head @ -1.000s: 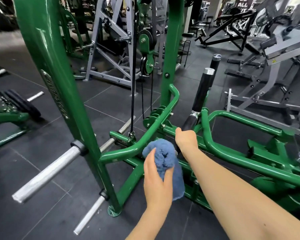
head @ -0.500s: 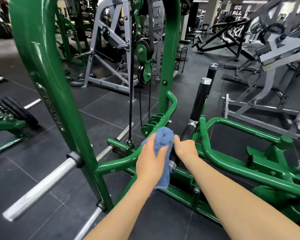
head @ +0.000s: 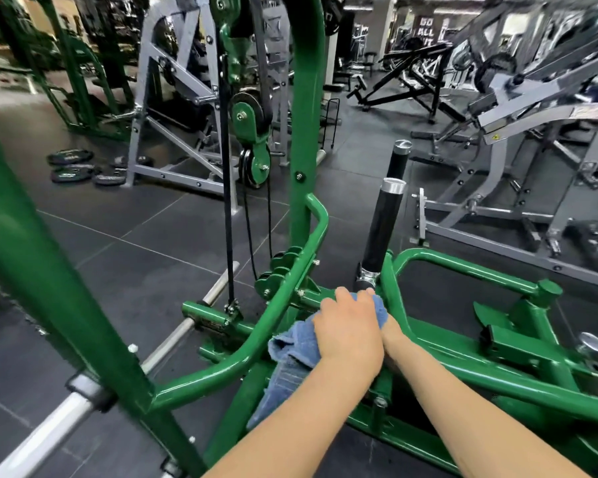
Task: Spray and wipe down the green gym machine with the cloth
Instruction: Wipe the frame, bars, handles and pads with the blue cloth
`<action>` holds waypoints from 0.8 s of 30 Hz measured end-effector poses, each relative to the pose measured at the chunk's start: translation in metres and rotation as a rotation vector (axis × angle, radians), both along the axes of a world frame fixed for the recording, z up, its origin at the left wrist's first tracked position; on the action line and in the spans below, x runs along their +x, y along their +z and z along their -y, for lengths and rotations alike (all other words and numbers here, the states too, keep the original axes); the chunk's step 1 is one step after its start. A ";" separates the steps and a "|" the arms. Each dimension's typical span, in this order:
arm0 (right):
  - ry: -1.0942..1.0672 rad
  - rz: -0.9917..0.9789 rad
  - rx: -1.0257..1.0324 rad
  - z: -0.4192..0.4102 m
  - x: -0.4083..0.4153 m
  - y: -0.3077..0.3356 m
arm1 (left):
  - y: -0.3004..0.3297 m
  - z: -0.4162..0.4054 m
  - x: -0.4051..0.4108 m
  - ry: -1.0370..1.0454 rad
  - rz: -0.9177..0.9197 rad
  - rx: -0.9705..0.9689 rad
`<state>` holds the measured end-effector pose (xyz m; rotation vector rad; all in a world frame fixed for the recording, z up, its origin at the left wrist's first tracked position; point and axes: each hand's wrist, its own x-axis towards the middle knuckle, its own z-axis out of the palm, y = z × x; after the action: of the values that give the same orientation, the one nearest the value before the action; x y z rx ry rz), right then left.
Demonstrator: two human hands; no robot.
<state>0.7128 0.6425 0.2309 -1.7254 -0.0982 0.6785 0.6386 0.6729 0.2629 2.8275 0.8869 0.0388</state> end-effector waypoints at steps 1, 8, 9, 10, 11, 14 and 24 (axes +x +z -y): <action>-0.037 -0.072 0.033 -0.002 0.004 -0.006 | 0.000 -0.002 0.005 -0.013 0.001 0.002; -0.151 -0.097 0.032 0.004 0.010 -0.022 | -0.002 -0.021 0.053 -0.094 -0.001 0.001; -0.135 -0.128 0.052 0.006 0.009 -0.026 | -0.003 -0.024 0.060 -0.102 0.006 -0.002; -0.115 -0.159 0.071 0.008 0.006 -0.026 | -0.004 -0.027 0.064 -0.106 0.016 -0.008; -0.105 -0.167 0.063 0.011 0.004 -0.027 | -0.004 -0.029 0.069 -0.113 0.030 -0.014; -0.083 -0.149 0.016 0.021 0.006 -0.030 | -0.003 -0.032 0.071 -0.153 0.049 0.000; -0.052 -0.119 -0.117 0.040 -0.021 -0.025 | 0.008 -0.006 0.001 -0.274 -0.048 0.189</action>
<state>0.6921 0.6030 0.2061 -1.7883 0.0703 0.7599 0.6401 0.6784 0.2711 3.1118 0.5210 0.0197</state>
